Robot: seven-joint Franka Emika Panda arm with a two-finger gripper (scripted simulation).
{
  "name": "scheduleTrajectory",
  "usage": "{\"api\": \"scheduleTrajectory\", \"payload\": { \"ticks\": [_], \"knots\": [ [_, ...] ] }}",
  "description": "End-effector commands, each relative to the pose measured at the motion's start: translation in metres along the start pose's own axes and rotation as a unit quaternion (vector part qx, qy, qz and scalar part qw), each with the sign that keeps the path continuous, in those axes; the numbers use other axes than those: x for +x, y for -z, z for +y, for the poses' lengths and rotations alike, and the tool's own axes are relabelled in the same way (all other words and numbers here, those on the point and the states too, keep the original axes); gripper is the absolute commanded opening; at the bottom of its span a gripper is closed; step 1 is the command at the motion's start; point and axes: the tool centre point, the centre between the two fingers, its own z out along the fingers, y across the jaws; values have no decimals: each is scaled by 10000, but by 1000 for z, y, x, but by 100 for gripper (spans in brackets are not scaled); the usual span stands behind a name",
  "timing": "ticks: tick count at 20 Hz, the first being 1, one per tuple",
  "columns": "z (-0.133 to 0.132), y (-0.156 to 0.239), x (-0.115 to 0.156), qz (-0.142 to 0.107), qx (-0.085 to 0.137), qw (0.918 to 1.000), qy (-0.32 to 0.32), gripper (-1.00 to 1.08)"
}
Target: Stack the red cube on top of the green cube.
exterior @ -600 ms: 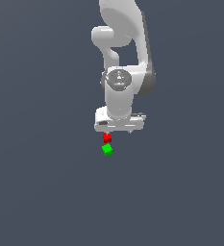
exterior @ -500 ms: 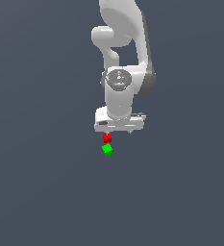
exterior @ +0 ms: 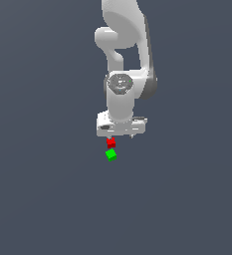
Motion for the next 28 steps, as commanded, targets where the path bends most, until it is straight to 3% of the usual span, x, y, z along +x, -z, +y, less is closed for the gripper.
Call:
{"api": "scheduleTrajectory", "payload": {
  "ticks": [1,14,28],
  "knots": [
    [6,-7,-6,36,-31,9999,96,100],
    [42,-48,-31,258,-210,9974,645,100],
    [48,-67,-32,278,-227,9970,691,100]
  ]
}}
